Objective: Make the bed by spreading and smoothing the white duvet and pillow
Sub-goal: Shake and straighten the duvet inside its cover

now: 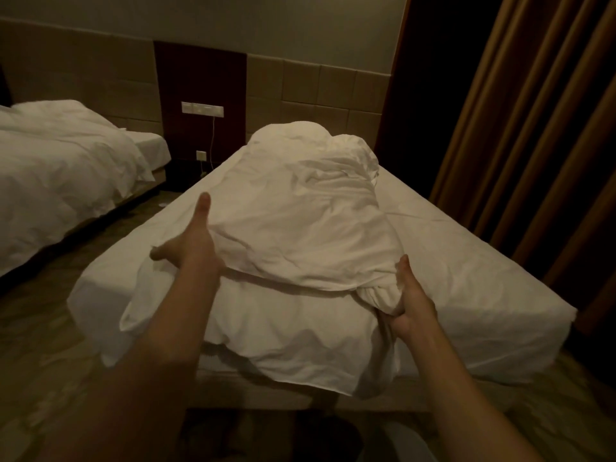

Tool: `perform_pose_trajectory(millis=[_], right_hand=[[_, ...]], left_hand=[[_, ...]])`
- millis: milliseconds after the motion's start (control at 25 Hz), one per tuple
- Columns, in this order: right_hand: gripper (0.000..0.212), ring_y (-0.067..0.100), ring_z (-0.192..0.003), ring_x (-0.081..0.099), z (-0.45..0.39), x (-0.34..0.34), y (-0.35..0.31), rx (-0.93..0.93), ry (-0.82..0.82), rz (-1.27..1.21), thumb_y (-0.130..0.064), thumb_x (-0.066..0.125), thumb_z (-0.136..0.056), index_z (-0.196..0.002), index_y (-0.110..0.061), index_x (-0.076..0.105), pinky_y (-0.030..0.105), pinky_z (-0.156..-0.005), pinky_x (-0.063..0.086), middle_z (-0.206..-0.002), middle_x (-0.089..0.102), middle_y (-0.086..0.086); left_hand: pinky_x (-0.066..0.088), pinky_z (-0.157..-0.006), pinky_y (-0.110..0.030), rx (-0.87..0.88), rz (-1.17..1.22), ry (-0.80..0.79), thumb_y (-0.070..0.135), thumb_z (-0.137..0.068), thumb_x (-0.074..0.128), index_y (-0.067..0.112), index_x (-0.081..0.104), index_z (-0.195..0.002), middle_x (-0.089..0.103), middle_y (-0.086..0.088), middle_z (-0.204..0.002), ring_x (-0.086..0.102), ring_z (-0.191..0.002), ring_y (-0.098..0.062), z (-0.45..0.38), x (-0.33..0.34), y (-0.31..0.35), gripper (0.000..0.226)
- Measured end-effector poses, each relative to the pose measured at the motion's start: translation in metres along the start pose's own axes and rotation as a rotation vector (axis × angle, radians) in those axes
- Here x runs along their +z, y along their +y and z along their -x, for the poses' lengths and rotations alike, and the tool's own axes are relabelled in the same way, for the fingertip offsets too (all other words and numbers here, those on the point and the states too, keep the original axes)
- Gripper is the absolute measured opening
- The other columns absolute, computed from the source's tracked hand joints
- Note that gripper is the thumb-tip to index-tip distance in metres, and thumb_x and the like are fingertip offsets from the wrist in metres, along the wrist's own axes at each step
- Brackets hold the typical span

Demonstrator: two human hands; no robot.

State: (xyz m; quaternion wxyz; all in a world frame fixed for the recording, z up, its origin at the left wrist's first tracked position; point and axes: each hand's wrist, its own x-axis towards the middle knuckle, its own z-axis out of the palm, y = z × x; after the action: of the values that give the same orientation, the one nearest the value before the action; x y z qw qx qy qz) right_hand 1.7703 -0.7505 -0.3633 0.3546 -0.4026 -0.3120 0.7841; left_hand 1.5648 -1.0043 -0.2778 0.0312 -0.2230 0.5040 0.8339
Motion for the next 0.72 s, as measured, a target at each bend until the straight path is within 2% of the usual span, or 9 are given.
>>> perform_pose_trajectory(millis=[40,120,160,240,320,440,560,600,720], right_hand=[[0.126,0.038,-0.101,0.071,-0.002,0.003,0.001,-0.026,-0.035,0.071,-0.062,0.099,-0.034,-0.140,-0.018,0.047,0.061,-0.083,0.057,-0.127,0.066,0.015],[0.115,0.035,-0.105,0.071,-0.005,0.009,0.002,-0.109,-0.138,0.159,-0.066,0.094,-0.047,-0.140,-0.016,0.049,0.056,-0.087,0.058,-0.130,0.065,0.014],[0.120,0.034,-0.107,0.071,-0.003,0.017,0.000,-0.127,-0.147,0.155,-0.069,0.093,-0.043,-0.142,-0.018,0.048,0.054,-0.086,0.059,-0.133,0.064,0.012],[0.145,0.030,-0.112,0.068,0.016,0.043,-0.013,-0.195,-0.094,0.108,-0.071,0.094,-0.022,-0.148,-0.022,0.041,0.054,-0.085,0.059,-0.141,0.059,0.010],[0.166,0.030,-0.119,0.062,0.037,0.071,-0.030,-0.327,-0.023,0.006,-0.068,0.094,-0.009,-0.155,-0.024,0.028,0.057,-0.088,0.058,-0.146,0.052,0.009],[0.157,0.024,-0.124,0.057,0.096,0.098,-0.033,-0.433,-0.062,0.001,-0.062,0.099,-0.028,-0.158,-0.021,0.021,0.050,-0.097,0.055,-0.145,0.050,0.003],[0.113,0.022,-0.116,0.060,0.102,0.084,0.023,-0.416,-0.037,0.135,-0.049,0.093,-0.063,-0.151,-0.011,0.034,0.042,-0.099,0.054,-0.133,0.057,0.003],[0.108,0.024,-0.115,0.061,0.098,0.074,0.044,-0.389,-0.008,0.178,-0.052,0.092,-0.063,-0.148,-0.010,0.039,0.042,-0.100,0.054,-0.132,0.060,0.005],[0.107,0.026,-0.123,0.058,0.074,0.052,0.076,-0.381,0.057,0.209,-0.058,0.089,-0.064,-0.146,-0.008,0.040,0.033,-0.104,0.047,-0.136,0.057,0.006]], left_hand=[[0.037,-0.116,-0.050,-0.033,-0.015,-0.038,0.061,-0.047,0.094,0.016,0.011,-0.158,0.031,-0.012,-0.160,0.037,-0.144,-0.035,-0.005,0.005,0.013,0.146],[0.053,-0.098,-0.054,-0.012,0.054,-0.184,0.043,-0.052,0.099,0.014,0.040,-0.140,0.053,-0.012,-0.142,0.058,-0.123,-0.035,-0.001,0.010,0.035,0.109],[0.060,-0.084,-0.054,-0.003,0.106,-0.224,0.033,-0.056,0.099,0.014,0.048,-0.124,0.062,-0.011,-0.130,0.066,-0.108,-0.033,-0.001,0.013,0.050,0.087],[0.063,-0.067,-0.049,0.047,0.216,-0.252,0.020,-0.066,0.094,0.016,0.055,-0.117,0.068,-0.007,-0.110,0.069,-0.090,-0.027,0.018,0.011,0.093,0.065],[0.060,-0.057,-0.039,0.180,0.321,-0.209,0.016,-0.076,0.087,0.018,0.053,-0.124,0.062,-0.004,-0.100,0.063,-0.084,-0.022,0.044,-0.001,0.145,0.059],[0.048,-0.043,-0.029,0.265,0.393,-0.146,0.018,-0.081,0.083,0.020,0.051,-0.133,0.057,0.001,-0.099,0.059,-0.085,-0.017,0.053,-0.033,0.175,0.061],[0.062,-0.061,-0.047,0.217,0.398,0.031,0.024,-0.072,0.089,0.023,0.048,-0.138,0.058,0.002,-0.109,0.063,-0.093,-0.022,-0.013,-0.092,0.124,0.078],[0.062,-0.074,-0.051,0.209,0.345,0.099,0.028,-0.067,0.093,0.022,0.049,-0.139,0.060,0.003,-0.113,0.064,-0.098,-0.023,-0.035,-0.110,0.097,0.084],[0.052,-0.100,-0.046,0.176,0.072,0.172,0.051,-0.057,0.094,0.015,0.044,-0.146,0.057,-0.004,-0.133,0.059,-0.118,-0.026,-0.065,-0.134,0.019,0.109]])
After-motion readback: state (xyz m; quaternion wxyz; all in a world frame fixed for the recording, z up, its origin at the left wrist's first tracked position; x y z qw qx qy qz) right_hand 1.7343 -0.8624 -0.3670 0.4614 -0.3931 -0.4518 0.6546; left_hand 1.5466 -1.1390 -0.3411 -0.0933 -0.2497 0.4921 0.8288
